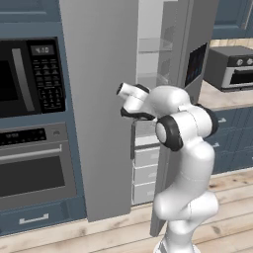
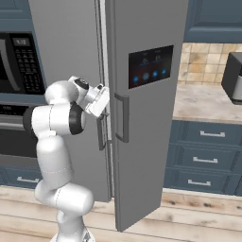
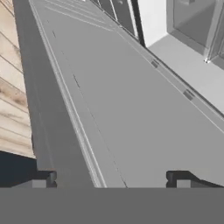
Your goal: Place one of the steaks on the plate and the other in the bowl. Then place the bowl in the fridge.
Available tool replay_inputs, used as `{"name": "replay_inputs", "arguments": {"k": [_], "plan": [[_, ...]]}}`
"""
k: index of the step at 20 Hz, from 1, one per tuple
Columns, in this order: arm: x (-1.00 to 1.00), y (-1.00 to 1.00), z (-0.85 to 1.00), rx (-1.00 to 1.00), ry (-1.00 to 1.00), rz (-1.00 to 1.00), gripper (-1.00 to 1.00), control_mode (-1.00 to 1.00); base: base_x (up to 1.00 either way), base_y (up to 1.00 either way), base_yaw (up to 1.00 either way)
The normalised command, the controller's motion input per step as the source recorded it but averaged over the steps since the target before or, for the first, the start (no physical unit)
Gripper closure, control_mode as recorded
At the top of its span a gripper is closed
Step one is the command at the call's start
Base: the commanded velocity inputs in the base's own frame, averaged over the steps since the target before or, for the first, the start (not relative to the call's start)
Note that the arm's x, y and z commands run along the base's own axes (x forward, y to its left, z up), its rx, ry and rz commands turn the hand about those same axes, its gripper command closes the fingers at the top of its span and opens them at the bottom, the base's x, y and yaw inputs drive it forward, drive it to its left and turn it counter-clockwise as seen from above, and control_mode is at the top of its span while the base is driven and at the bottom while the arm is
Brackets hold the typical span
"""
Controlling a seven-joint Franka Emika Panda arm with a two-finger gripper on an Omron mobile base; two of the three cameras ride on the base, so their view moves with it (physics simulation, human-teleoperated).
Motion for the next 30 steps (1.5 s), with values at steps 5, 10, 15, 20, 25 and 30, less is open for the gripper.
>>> {"name": "replay_inputs", "arguments": {"k": [5,10,15,20,25,30], "plan": [[-0.13,-0.83,0.00,0.00,0.12,-0.01,-1.00,-1.00,0.00,0.00,0.00],[-0.74,-0.99,0.01,-0.03,0.00,-0.14,-1.00,-1.00,0.00,0.00,0.00],[-0.09,-1.00,0.26,-0.07,-0.05,0.00,-1.00,-1.00,0.00,0.00,0.00],[0.00,-1.00,0.28,0.00,0.00,0.05,-1.00,-1.00,0.00,0.00,0.00],[0.02,-0.76,-0.26,-0.04,0.13,0.11,-1.00,-1.00,0.00,0.00,0.00],[0.16,-0.64,-0.58,-0.04,0.11,0.20,-1.00,-1.00,0.00,0.00,0.00]]}}
